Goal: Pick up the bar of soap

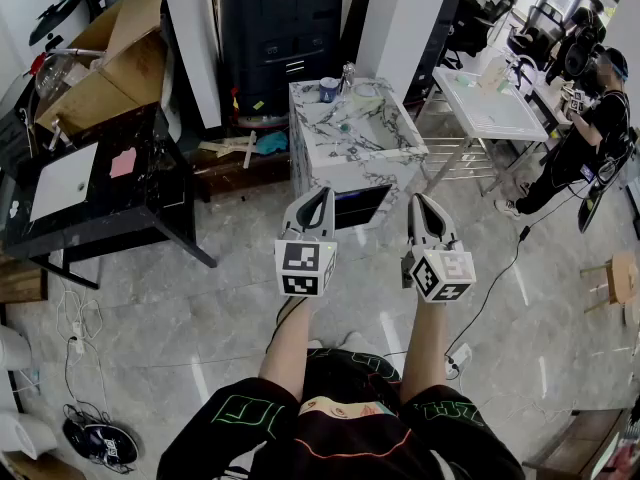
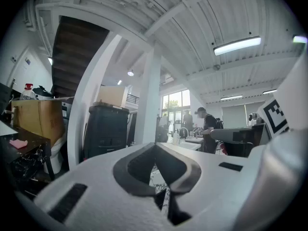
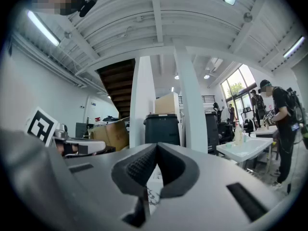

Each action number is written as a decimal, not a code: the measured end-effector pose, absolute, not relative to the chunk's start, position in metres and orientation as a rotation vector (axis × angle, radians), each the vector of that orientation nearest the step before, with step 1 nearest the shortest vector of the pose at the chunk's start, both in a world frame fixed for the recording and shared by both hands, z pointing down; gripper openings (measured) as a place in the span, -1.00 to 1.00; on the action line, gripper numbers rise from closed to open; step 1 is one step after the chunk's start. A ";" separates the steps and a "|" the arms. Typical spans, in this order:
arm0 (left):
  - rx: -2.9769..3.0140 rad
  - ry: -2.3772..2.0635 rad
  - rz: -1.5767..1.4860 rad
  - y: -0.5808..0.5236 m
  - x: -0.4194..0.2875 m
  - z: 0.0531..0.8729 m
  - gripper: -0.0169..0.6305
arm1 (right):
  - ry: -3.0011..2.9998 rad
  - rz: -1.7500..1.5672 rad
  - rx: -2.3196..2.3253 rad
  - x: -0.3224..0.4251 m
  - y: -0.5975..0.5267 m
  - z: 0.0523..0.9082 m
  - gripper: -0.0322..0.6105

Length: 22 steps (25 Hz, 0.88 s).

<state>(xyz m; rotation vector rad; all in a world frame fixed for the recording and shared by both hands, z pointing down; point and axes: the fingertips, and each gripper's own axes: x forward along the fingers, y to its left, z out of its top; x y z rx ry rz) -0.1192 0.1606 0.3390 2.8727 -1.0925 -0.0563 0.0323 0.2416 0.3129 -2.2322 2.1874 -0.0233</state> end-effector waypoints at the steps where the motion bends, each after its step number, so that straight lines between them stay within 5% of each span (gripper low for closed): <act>1: 2.873 -1.091 -0.060 0.160 -0.120 0.337 -0.93 | 2.198 -0.022 -2.230 0.030 0.241 0.312 -0.89; 22: 2.893 -0.989 -0.133 0.154 -0.110 0.322 -0.93 | 2.137 -0.068 -2.202 0.038 0.243 0.300 -0.89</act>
